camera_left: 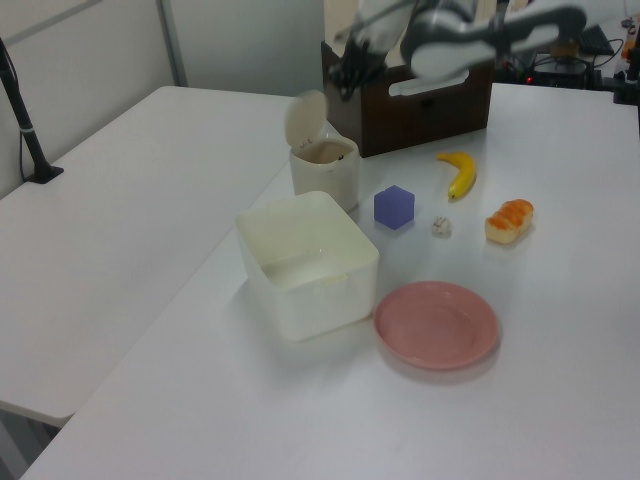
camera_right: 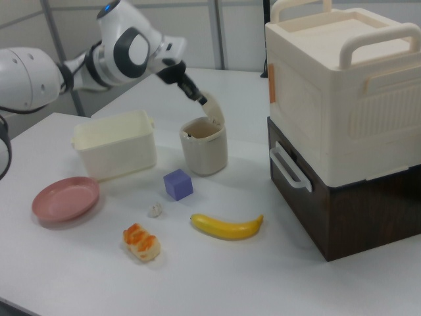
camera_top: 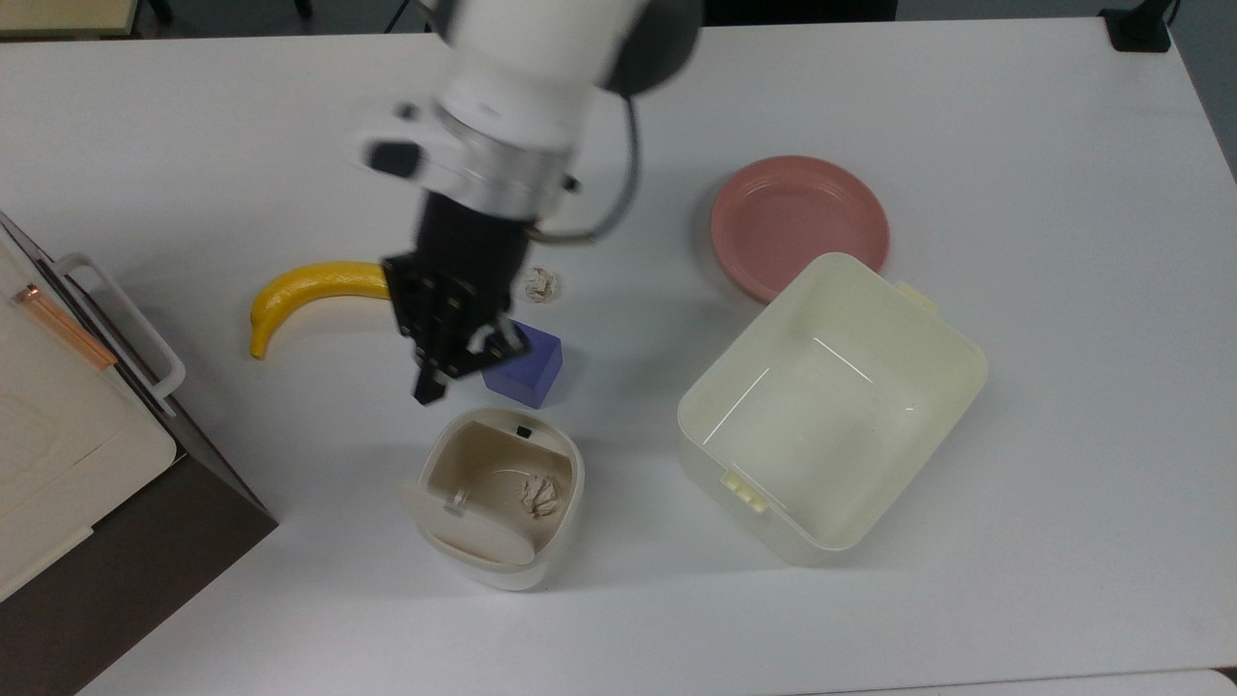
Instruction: Open the trash can
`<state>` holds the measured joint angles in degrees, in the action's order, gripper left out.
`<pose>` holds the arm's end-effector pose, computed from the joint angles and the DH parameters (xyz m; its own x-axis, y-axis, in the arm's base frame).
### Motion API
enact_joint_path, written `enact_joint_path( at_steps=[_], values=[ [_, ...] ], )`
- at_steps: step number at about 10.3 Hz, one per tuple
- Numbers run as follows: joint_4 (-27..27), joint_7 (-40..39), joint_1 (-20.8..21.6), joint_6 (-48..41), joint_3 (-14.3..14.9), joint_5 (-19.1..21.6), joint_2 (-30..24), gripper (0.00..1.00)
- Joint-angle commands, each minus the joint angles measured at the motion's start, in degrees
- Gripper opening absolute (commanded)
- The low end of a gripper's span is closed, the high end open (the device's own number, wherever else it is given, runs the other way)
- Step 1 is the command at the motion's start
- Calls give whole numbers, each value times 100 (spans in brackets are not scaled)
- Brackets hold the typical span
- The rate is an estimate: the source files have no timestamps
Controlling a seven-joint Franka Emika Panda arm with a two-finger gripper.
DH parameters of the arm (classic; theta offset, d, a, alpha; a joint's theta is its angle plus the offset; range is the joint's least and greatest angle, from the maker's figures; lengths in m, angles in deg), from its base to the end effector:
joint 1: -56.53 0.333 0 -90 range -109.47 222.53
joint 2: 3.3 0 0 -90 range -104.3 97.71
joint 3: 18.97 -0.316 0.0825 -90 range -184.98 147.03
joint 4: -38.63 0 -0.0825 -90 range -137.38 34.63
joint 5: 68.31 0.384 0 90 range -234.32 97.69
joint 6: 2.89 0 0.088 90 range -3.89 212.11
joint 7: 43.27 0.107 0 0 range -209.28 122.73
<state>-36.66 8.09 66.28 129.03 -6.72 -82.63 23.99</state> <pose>0.7386 -0.0010 0.5298 0.5666 -0.6148 0.5486 -0.6569 -0.7389 -0.1497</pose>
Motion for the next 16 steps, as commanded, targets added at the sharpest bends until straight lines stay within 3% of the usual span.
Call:
enact_joint_path(
  at_steps=[1, 3, 4, 6, 8, 10, 12, 13, 14, 16],
  values=[
    [-48, -626, -43, 88, 540, 1351, -364, 0],
    [-195, -1929, -8, -209, 471, 1397, -678, 0],
    [-510, -3146, 70, -681, 445, 1432, -924, 0],
    [-724, -5049, 133, -2407, 400, 1502, -1443, 0],
    [-689, -5645, 106, -3766, 444, 1502, -1795, 4],
    [-706, -5646, 45, -4164, 497, 1572, -2103, 9],
    [-733, -5620, 1, -4201, 672, 1818, -2280, 32],
    [-759, -5550, 36, -4201, 673, 1819, -2341, 72],
    [-864, -5419, 53, -4149, 655, 1801, -2368, 100],
    [-882, -5391, 71, -4122, 638, 1784, -2403, 100]
  ],
)
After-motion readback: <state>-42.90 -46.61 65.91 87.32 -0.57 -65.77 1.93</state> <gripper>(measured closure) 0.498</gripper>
